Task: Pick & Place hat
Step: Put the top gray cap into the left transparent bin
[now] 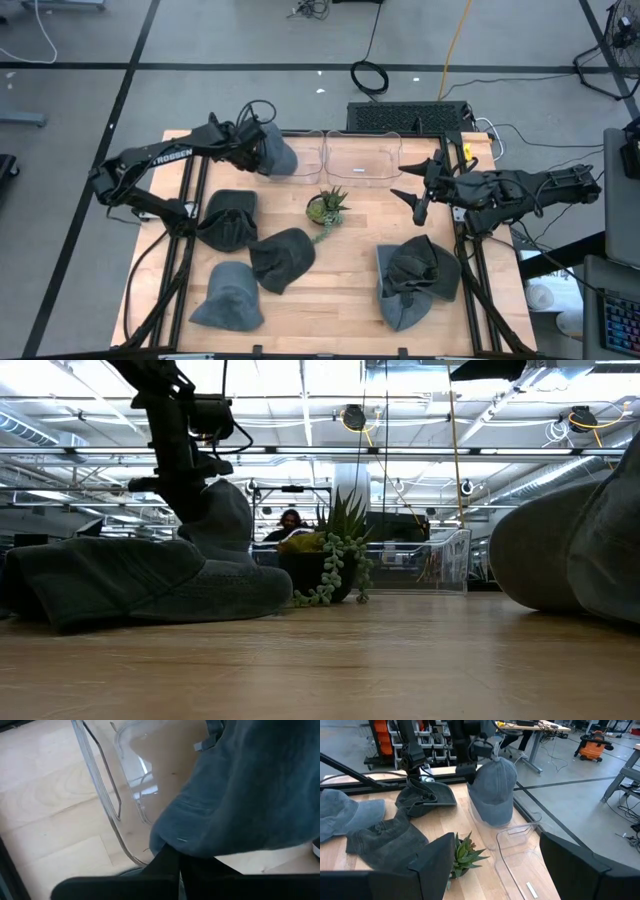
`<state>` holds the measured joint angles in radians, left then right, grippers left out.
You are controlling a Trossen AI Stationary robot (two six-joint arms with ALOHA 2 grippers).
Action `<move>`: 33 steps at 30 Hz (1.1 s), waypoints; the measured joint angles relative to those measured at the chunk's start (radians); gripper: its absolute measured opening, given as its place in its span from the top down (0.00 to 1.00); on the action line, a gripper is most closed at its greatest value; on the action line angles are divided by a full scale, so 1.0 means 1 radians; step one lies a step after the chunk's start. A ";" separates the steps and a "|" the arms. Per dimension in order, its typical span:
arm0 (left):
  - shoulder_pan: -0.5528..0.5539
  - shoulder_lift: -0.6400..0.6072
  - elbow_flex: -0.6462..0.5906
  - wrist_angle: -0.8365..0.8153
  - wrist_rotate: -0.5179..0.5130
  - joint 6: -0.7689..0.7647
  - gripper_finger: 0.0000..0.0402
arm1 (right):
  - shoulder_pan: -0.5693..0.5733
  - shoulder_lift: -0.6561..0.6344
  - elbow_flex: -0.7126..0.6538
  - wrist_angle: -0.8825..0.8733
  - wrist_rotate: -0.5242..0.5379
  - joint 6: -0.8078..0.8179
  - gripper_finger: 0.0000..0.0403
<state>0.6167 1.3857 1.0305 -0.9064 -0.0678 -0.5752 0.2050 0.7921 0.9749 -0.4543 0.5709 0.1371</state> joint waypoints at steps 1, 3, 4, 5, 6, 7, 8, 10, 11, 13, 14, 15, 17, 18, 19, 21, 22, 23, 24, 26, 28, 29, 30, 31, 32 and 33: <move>0.000 0.000 0.002 0.000 -0.001 0.000 0.99 | 0.000 0.000 0.000 0.006 0.000 0.000 0.31; 0.000 0.000 0.002 0.008 -0.016 -0.002 1.00 | 0.000 0.000 0.000 0.017 0.000 0.000 0.31; 0.003 0.000 0.001 0.011 -0.029 -0.005 1.00 | 0.000 0.000 0.000 0.022 0.000 0.000 0.31; 0.011 0.001 -0.003 0.018 -0.029 -0.002 1.00 | 0.000 0.000 0.000 0.024 0.000 -0.001 0.31; 0.019 0.007 -0.007 0.024 -0.012 0.004 1.00 | 0.000 0.001 0.000 0.024 0.000 -0.004 0.31; 0.025 0.017 -0.008 0.031 0.011 0.004 1.00 | 0.000 0.002 0.000 0.025 0.000 -0.006 0.31; 0.029 0.029 -0.012 0.037 0.027 0.005 1.00 | 0.000 0.003 0.000 0.024 0.000 -0.008 0.31; 0.027 0.046 -0.013 0.037 0.031 0.012 1.00 | 0.000 0.003 0.000 0.025 0.000 -0.007 0.31; 0.024 0.051 -0.013 0.039 0.034 0.016 1.00 | 0.000 0.003 0.000 0.025 0.000 -0.005 0.31; 0.021 0.060 -0.013 0.040 0.038 0.016 1.00 | 0.000 0.003 0.000 0.027 0.000 -0.002 0.31; 0.020 0.064 -0.013 0.041 0.040 0.016 1.00 | 0.000 0.003 0.000 0.029 0.000 -0.001 0.31; 0.019 0.064 -0.013 0.041 0.041 0.016 1.00 | 0.000 0.003 0.000 0.032 0.000 0.000 0.31; 0.016 0.060 -0.013 0.040 0.044 0.016 1.00 | 0.000 0.003 0.000 0.037 0.000 0.007 0.31; 0.016 0.055 -0.013 0.040 0.055 0.018 1.00 | 0.000 0.003 0.000 0.039 0.000 0.007 0.31; 0.016 0.044 -0.013 0.040 0.072 0.023 0.99 | 0.000 0.003 0.000 0.039 0.000 0.007 0.31; 0.016 0.012 -0.008 0.033 0.114 0.023 0.97 | 0.000 0.003 0.000 0.039 0.000 0.008 0.31; 0.016 -0.007 -0.004 0.034 0.130 0.023 0.95 | 0.000 0.003 0.000 0.039 0.000 0.008 0.31; 0.016 -0.026 0.001 0.033 0.141 0.023 0.94 | 0.000 0.003 0.000 0.039 0.000 0.008 0.31; 0.015 -0.045 0.006 0.032 0.151 0.024 0.92 | 0.000 0.003 0.000 0.039 0.000 0.008 0.31; 0.009 -0.082 0.017 0.033 0.155 0.023 0.90 | 0.000 0.003 0.000 0.039 0.000 0.008 0.31; 0.009 -0.121 0.025 0.031 0.157 0.026 0.88 | 0.000 0.003 0.000 0.039 0.000 0.008 0.31; 0.008 -0.141 0.032 0.028 0.158 0.027 0.88 | 0.000 0.003 0.000 0.039 0.000 0.008 0.31; 0.008 -0.160 0.041 0.029 0.161 0.028 0.87 | 0.000 0.003 0.000 0.039 0.000 0.008 0.31; 0.008 -0.181 0.048 0.030 0.175 0.028 0.87 | 0.000 0.003 0.000 0.039 0.000 0.008 0.31; 0.008 -0.200 0.055 0.027 0.191 0.028 0.87 | 0.000 0.003 0.000 0.039 0.000 0.008 0.31; 0.008 -0.221 0.060 0.024 0.210 0.028 0.88 | 0.000 0.003 0.000 0.039 0.000 0.008 0.31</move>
<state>0.6247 1.1649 1.0909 -0.8822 0.1420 -0.5476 0.2050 0.7952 0.9749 -0.4152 0.5709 0.1448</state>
